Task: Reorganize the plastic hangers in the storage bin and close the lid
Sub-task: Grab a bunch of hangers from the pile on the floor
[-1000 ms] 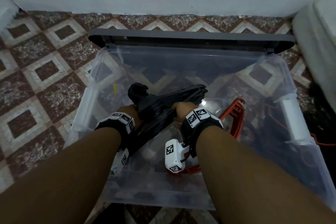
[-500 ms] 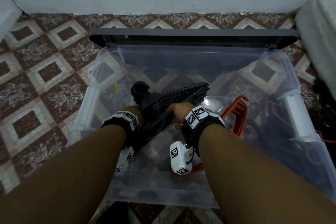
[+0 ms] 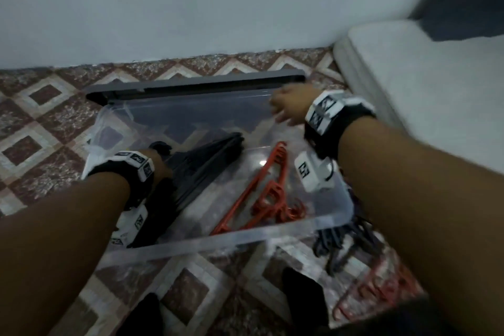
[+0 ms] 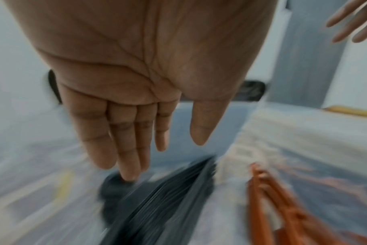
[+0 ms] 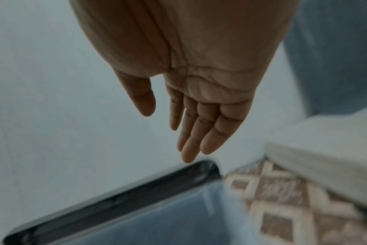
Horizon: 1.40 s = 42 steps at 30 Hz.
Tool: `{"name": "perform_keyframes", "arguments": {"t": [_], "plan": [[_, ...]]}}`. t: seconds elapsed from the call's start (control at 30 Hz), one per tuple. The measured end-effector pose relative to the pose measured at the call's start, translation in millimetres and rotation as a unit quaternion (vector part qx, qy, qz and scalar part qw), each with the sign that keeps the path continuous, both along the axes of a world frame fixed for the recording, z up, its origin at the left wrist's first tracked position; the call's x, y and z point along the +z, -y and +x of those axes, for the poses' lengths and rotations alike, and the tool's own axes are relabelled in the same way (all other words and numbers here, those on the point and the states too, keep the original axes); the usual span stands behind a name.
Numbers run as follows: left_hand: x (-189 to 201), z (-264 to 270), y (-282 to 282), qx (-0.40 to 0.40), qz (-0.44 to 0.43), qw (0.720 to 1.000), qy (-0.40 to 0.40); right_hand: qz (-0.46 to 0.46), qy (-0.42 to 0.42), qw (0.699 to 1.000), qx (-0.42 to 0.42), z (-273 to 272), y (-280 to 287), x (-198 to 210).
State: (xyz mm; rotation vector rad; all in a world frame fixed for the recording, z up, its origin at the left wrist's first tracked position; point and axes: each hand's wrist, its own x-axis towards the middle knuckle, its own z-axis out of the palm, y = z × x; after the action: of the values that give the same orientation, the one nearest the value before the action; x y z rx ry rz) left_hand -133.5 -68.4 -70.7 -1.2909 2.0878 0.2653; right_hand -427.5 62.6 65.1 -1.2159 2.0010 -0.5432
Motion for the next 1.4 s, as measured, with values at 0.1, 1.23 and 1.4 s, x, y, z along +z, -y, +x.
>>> {"name": "perform_keyframes", "arguments": {"t": [0.1, 1.23, 1.4], "plan": [[46, -29, -22, -0.003, -0.060, 0.996, -0.073, -0.064, -0.019, 0.992, -0.105, -64, -74, 72], [-170, -334, -331, -0.193, 0.104, 0.975, -0.029, 0.344, -0.017, 0.876, -0.337, -201, -414, -311], [-176, -332, -341, -0.261, 0.128, 0.957, -0.024, 0.301, -0.055, 0.873, -0.380, -204, -418, -322]]}}
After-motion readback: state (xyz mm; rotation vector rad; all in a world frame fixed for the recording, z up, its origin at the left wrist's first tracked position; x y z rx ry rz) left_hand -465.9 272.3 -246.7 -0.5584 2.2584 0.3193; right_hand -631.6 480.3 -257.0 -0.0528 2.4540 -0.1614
